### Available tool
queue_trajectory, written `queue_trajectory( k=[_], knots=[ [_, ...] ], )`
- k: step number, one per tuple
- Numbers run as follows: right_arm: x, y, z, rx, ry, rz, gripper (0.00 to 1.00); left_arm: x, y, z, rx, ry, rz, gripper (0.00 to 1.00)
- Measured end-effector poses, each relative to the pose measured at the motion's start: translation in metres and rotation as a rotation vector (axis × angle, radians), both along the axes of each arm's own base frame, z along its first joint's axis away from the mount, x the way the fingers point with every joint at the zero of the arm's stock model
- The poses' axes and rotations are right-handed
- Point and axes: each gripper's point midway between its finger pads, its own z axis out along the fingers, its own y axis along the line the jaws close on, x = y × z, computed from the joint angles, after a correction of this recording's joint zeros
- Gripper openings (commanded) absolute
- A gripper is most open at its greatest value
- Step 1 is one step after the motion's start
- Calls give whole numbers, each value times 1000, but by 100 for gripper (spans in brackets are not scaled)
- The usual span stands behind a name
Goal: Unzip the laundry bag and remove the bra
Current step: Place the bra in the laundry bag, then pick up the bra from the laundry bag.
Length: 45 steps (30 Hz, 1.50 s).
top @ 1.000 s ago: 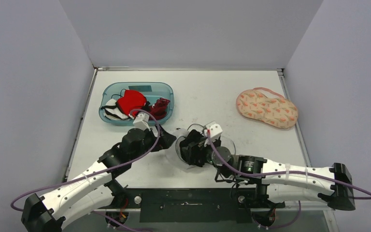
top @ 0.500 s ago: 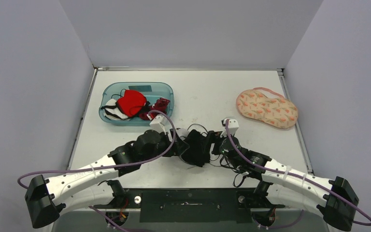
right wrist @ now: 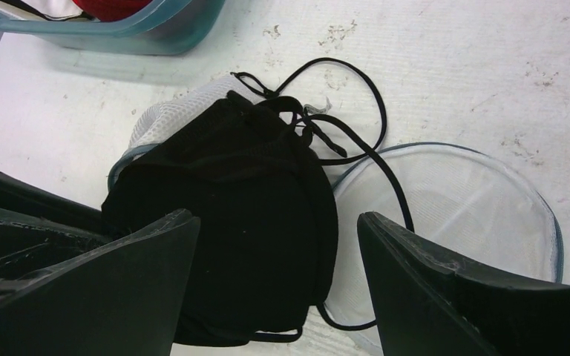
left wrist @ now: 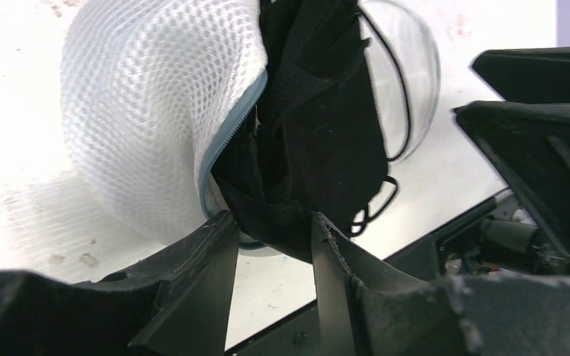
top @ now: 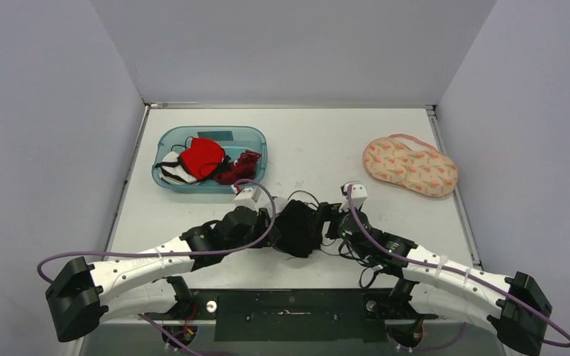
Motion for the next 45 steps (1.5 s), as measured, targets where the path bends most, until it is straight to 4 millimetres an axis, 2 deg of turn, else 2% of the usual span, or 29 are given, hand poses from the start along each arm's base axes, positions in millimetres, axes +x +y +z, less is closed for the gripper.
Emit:
queue_trajectory(
  k=[6, 10, 15, 18, 24, 30, 37, 39, 42, 43, 45],
  knots=[
    [1, -6, -6, 12, 14, -11, 89, 0, 22, -25, 58, 10, 48, 37],
    [2, -9, -17, 55, 59, -4, 93, 1, 36, -33, 68, 8, 83, 36],
    [-2, -9, -37, 146, 150, 36, 92, 1, 47, -39, 65, 8, 109, 36],
    [-9, 1, -45, 206, 207, 89, 89, 0, 50, -46, 68, 15, 117, 36],
    [-19, 29, -49, 301, 288, 193, 74, 1, 51, -52, 54, 22, 127, 35],
    [-23, 40, -40, 349, 289, 246, 46, 2, 47, -49, 30, 13, 125, 35],
    [-26, 53, -35, 332, 291, 291, 27, 2, 44, -47, 18, 11, 121, 41],
    [-27, 57, -33, 324, 288, 304, 29, 2, 44, -46, 14, 11, 120, 41],
    [-26, 61, -27, 313, 283, 316, 57, 3, 44, -41, -2, 2, 121, 42],
    [-25, 62, -25, 308, 283, 320, 61, 3, 44, -40, -7, -2, 121, 42],
    [-23, 64, -22, 292, 273, 326, 61, 3, 45, -37, -18, -9, 124, 41]
  ],
)
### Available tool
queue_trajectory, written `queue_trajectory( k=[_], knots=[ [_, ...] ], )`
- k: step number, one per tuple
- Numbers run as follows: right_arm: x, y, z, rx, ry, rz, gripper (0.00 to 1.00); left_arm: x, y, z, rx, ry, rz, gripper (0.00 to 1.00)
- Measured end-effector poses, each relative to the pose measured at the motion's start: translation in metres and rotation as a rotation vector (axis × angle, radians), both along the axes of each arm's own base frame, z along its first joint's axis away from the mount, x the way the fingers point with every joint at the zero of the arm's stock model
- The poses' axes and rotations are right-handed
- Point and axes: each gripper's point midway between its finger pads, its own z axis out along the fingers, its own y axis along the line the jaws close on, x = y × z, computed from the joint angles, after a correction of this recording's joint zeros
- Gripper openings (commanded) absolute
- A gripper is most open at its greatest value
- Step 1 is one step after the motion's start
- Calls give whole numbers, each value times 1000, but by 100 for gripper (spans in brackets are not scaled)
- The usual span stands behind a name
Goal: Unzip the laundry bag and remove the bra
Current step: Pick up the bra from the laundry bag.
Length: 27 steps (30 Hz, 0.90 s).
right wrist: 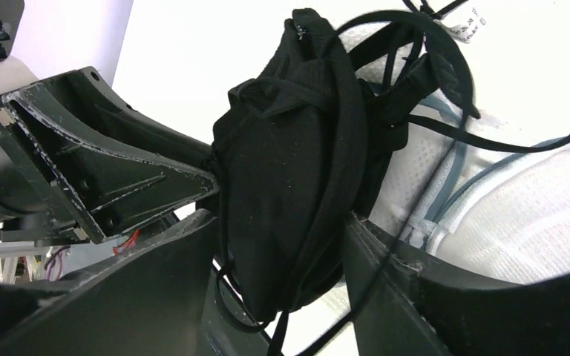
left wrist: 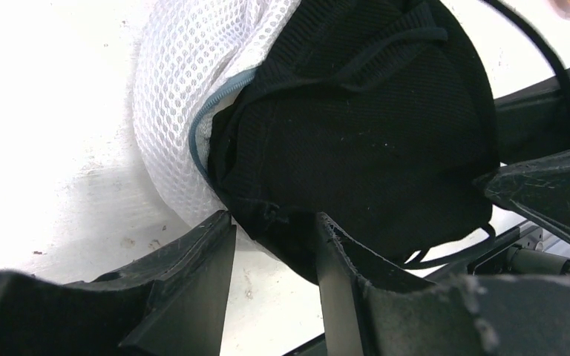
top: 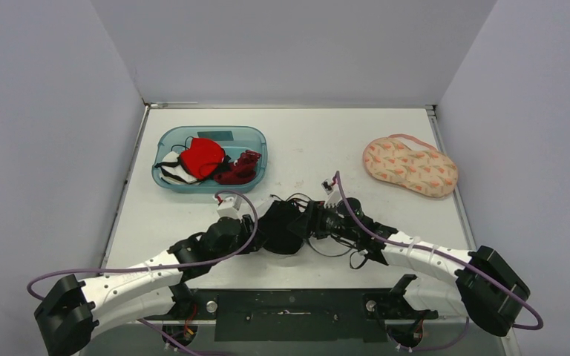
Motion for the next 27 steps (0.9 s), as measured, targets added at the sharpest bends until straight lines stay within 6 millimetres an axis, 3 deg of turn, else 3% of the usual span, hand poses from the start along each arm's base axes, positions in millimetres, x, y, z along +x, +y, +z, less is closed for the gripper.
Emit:
queue_trajectory(
  k=[2, 7, 10, 15, 22, 27],
  knots=[
    [2, 3, 0, -15, -7, 7, 54, 0, 1, 0, -2, -1, 2, 41],
    [-3, 9, -13, -71, 15, 26, 17, -2, 3, -5, 7, 6, 3, 41],
    [-6, 9, -17, -95, 16, 29, 5, -1, 4, -5, 7, 6, 5, 45],
    [0, 8, -5, -110, -10, 16, 5, 0, 5, -2, 0, 0, 10, 58],
    [13, 5, 52, -93, -141, -8, 5, 4, 9, 5, -20, -15, 31, 69],
    [14, -4, 66, -125, -186, -23, 5, 5, 17, 5, -14, -11, 52, 84]
  ],
)
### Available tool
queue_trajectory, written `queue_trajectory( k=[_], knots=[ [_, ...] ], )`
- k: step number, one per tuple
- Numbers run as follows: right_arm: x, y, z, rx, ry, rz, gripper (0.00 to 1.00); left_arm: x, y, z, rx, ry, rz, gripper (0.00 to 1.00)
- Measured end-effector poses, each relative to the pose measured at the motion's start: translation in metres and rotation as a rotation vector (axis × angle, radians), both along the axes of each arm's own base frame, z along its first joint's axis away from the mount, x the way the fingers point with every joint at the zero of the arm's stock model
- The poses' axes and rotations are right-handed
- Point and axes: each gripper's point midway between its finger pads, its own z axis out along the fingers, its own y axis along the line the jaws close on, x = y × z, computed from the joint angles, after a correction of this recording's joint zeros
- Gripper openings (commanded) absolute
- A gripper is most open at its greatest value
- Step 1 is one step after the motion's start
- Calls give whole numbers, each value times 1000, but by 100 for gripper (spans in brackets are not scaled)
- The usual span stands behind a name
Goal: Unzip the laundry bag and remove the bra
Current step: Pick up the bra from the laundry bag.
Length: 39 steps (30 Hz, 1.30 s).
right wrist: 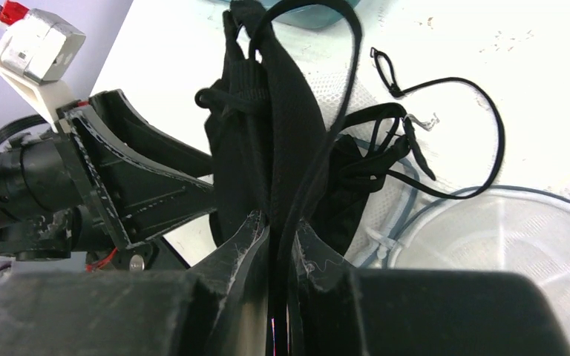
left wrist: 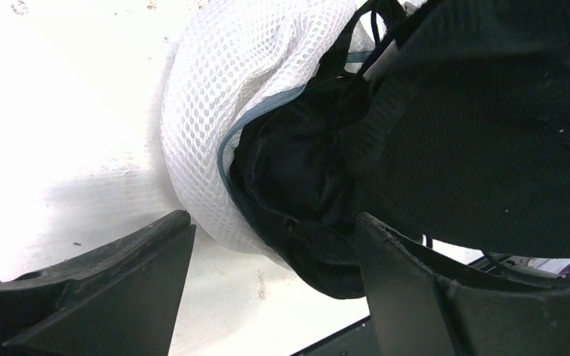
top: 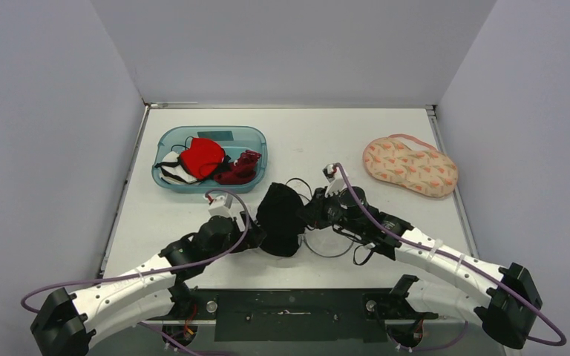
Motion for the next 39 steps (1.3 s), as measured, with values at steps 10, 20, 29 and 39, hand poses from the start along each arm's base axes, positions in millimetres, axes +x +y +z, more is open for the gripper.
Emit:
queue_trajectory(
  k=[10, 20, 29, 39],
  knots=[
    [12, -15, 28, 39, -27, -21, 5, 13, 12, 77, -145, -137, 44, 96],
    [23, -13, 89, 343, -12, 67, 5, 30, 11, 190, -450, -417, -11, 96],
    [6, -12, 123, 513, -16, 184, 5, 30, -35, 240, -675, -426, -329, 96],
    [-1, -6, 126, 609, 29, 245, 5, 21, -49, 227, -719, -375, -443, 60]
  ],
)
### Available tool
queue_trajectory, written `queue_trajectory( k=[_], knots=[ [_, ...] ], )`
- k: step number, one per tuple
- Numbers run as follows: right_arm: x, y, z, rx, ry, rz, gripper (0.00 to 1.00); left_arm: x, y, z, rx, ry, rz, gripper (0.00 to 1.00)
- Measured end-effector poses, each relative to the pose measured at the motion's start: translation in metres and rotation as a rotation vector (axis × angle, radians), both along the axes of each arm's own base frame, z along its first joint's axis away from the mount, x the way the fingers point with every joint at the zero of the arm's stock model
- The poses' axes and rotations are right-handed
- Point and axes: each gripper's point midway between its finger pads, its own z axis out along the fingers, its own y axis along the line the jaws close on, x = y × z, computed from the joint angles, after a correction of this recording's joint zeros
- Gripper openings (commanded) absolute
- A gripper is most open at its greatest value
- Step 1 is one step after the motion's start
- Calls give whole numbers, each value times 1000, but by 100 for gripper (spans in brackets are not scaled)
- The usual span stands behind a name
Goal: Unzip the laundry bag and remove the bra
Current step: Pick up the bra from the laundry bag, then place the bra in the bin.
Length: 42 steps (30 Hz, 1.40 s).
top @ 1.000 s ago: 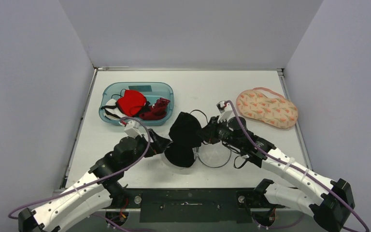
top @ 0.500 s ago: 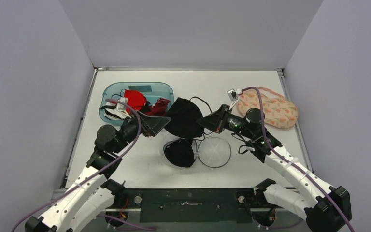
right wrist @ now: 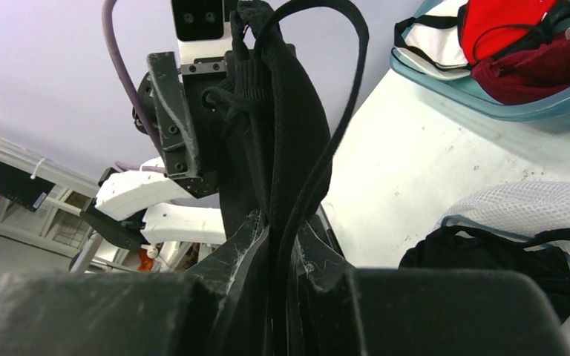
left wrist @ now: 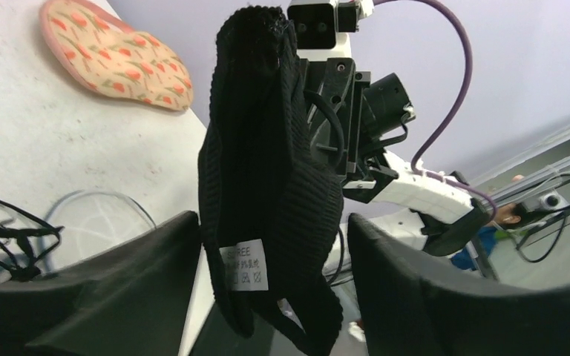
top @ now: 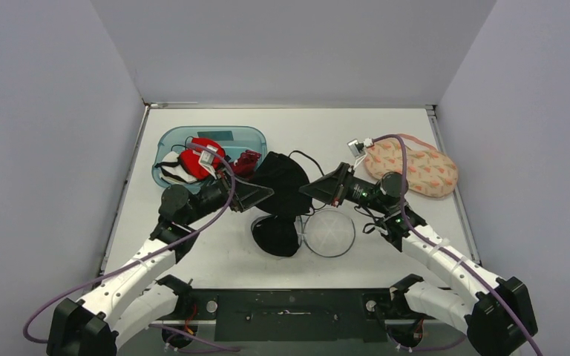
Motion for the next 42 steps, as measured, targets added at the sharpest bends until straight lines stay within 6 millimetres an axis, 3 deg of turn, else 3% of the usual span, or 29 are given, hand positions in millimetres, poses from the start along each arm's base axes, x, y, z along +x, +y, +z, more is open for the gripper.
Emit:
queue_trajectory(
  k=[5, 9, 10, 11, 16, 22, 27, 30, 34, 38, 42],
  knots=[
    [3, 3, -6, 3, 25, 11, 8, 3, -4, -10, 20, 25, -16, 24],
    [3, 3, -11, -21, 24, 7, 88, 5, -5, -12, 26, 27, -12, 0],
    [4, 3, -15, -54, 21, -2, 95, 5, -4, -13, 28, 28, -9, 0],
    [5, 4, -18, -83, 18, -10, 90, 6, -4, -13, 32, 30, -3, 0],
    [2, 5, -11, -213, -58, -46, 90, 14, 2, -10, 38, 34, 68, 0],
    [-4, -16, 3, -360, -196, -168, 90, 32, 19, 12, 37, 35, 221, 0],
    [-8, -48, 6, -432, -261, -290, 90, 67, 47, 36, 81, 54, 416, 0],
    [-8, -67, 3, -439, -285, -379, 90, 96, 75, 39, 114, 83, 550, 0],
    [-7, -82, -19, -465, -264, -450, 90, 132, 123, 12, 164, 175, 712, 0],
    [-4, -84, -73, -529, -180, -454, 90, 164, 167, -30, 206, 298, 836, 0],
    [-7, -85, -118, -585, -98, -436, 90, 180, 185, -78, 270, 411, 882, 0]
  ],
)
